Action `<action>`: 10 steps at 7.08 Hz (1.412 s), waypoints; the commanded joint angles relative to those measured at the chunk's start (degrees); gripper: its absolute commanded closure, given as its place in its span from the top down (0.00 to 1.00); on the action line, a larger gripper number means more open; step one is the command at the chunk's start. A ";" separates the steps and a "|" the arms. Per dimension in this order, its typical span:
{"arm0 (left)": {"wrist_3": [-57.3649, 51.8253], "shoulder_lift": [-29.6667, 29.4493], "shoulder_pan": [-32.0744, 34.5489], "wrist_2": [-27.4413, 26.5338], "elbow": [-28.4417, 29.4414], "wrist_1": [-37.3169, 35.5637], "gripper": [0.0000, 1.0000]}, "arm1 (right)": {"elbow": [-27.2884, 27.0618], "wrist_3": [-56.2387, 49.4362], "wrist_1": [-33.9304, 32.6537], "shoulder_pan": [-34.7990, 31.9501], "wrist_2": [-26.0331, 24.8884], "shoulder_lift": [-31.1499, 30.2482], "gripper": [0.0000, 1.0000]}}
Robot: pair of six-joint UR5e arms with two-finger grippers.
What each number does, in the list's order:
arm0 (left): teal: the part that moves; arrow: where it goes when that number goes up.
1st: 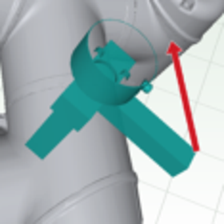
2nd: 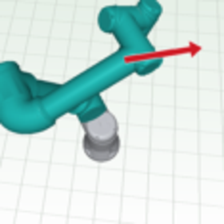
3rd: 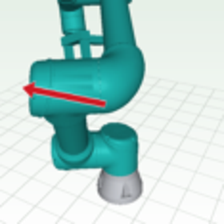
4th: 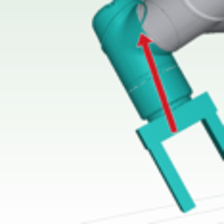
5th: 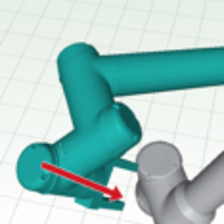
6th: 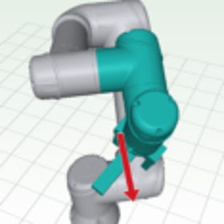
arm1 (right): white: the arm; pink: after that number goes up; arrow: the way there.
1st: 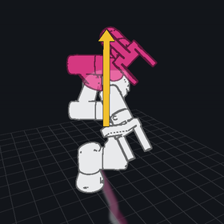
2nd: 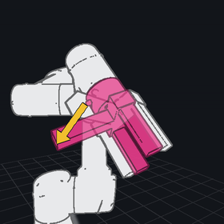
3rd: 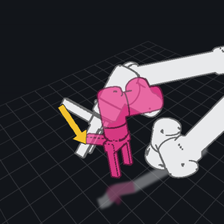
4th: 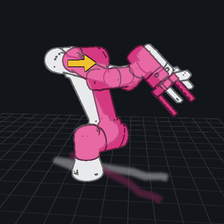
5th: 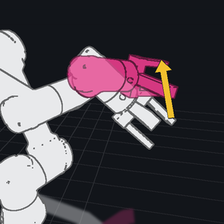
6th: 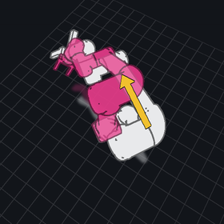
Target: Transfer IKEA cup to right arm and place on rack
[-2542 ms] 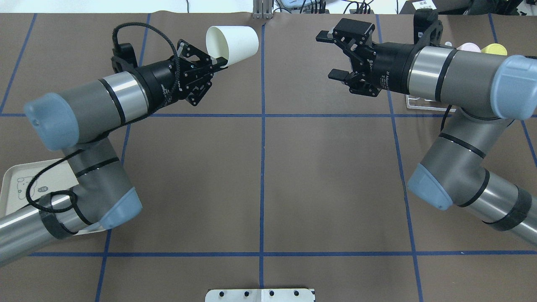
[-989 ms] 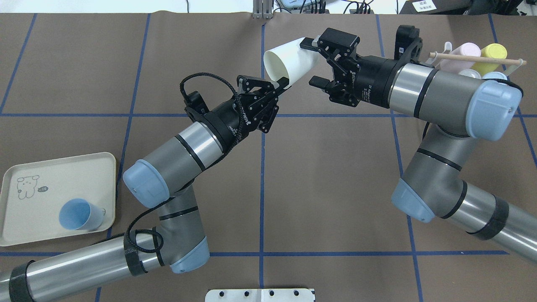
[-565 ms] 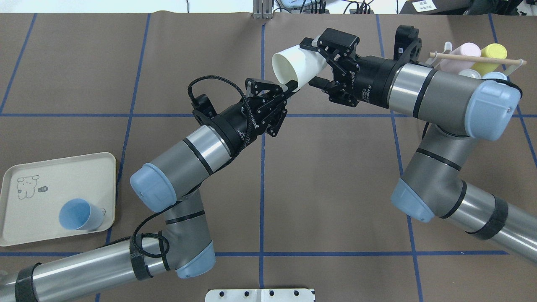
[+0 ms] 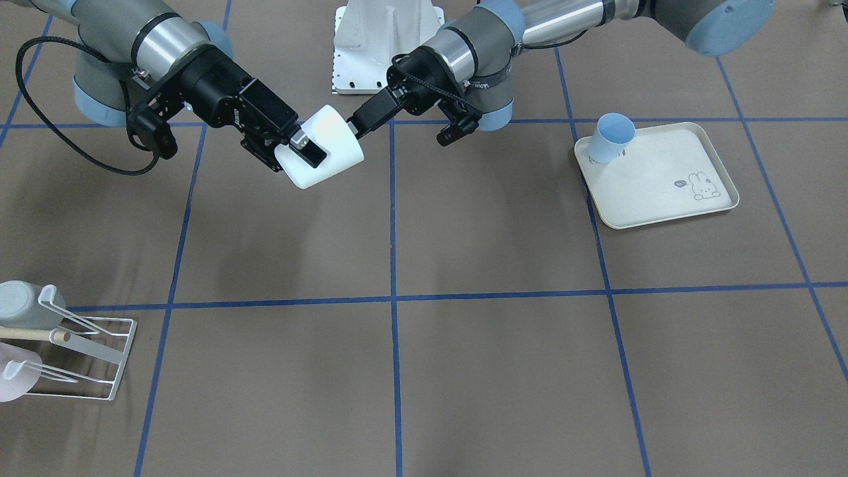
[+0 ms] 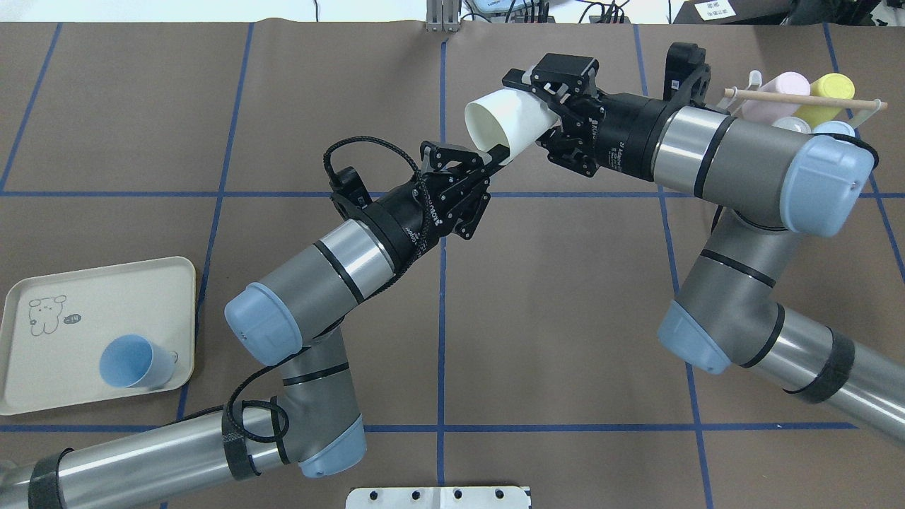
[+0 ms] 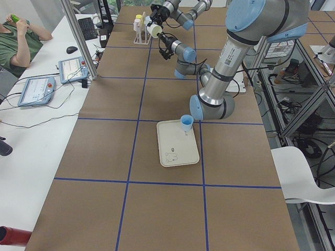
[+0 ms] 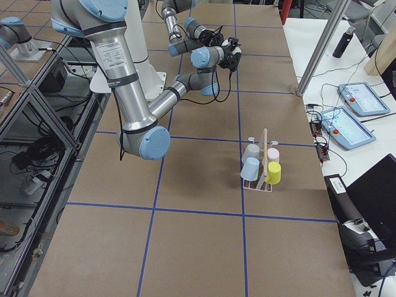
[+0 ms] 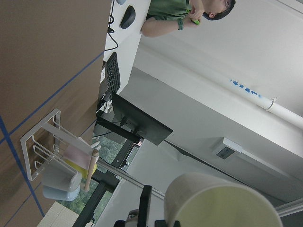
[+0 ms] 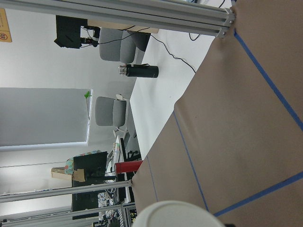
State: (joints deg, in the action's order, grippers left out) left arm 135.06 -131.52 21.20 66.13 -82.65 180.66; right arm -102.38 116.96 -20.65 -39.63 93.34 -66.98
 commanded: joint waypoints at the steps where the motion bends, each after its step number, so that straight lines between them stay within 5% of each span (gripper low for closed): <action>1: -0.50 -0.05 -0.02 -0.03 -0.49 -0.05 1.00 | -0.01 -0.16 -0.01 -0.01 -0.09 -0.08 0.00; 6: -5.57 0.22 2.18 0.67 -0.66 0.21 1.00 | 2.08 -9.09 -1.06 -1.23 -8.33 -0.95 0.00; 10: -14.98 3.72 6.47 3.98 -0.93 -3.62 1.00 | 2.53 -22.69 -14.73 -8.87 -10.18 -1.40 0.00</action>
State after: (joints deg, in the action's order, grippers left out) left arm 123.12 -129.39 25.99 68.12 -83.46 179.32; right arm -99.92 99.77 -30.43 -46.52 84.49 -68.32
